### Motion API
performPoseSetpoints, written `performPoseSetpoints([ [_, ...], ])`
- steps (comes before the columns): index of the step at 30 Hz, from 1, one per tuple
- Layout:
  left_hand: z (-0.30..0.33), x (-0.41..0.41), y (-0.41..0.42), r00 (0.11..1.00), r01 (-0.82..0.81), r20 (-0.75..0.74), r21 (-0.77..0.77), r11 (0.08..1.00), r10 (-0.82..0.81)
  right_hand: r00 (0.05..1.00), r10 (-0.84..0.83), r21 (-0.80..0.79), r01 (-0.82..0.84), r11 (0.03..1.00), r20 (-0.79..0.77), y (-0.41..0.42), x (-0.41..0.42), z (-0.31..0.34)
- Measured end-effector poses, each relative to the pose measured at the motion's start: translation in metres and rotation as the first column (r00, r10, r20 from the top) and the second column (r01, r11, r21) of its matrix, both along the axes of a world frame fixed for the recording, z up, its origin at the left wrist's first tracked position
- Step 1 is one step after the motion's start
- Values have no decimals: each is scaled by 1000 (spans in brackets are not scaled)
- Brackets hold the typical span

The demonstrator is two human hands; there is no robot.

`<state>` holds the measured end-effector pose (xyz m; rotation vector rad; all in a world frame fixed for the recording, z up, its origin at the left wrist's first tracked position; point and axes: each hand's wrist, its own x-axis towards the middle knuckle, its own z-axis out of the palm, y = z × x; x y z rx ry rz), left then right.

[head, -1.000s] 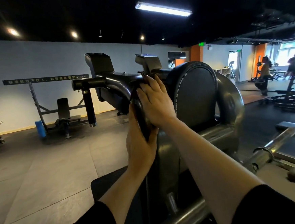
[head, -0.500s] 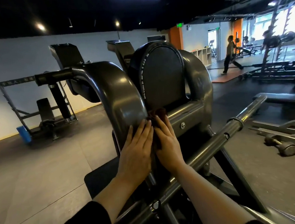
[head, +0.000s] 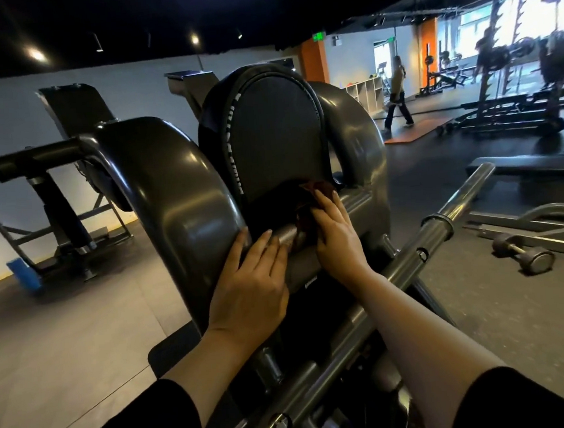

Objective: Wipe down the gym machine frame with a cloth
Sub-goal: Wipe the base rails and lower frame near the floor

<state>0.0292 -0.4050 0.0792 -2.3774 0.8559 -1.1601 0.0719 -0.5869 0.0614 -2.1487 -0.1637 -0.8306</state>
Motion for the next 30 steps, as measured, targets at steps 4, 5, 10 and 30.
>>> performPoseSetpoints([
  [4, -5, 5, 0, 999, -8, 44, 12, 1000, 7, 998, -63, 81, 62, 995, 5, -24, 21, -3],
  [5, -6, 6, 0, 999, -17, 51, 24, 1000, 16, 997, -83, 101, 81, 992, 11, -28, 26, -4],
  [10, -5, 5, 0, 997, -55, 54, 52, 997, 52, 981, -193, 265, 180, 947, 25, -16, 34, -11],
  [30, -5, 2, 1, 997, -72, 2, 69, 995, 72, 991, -29, 610, 103, 786, -129, -6, 17, -67],
])
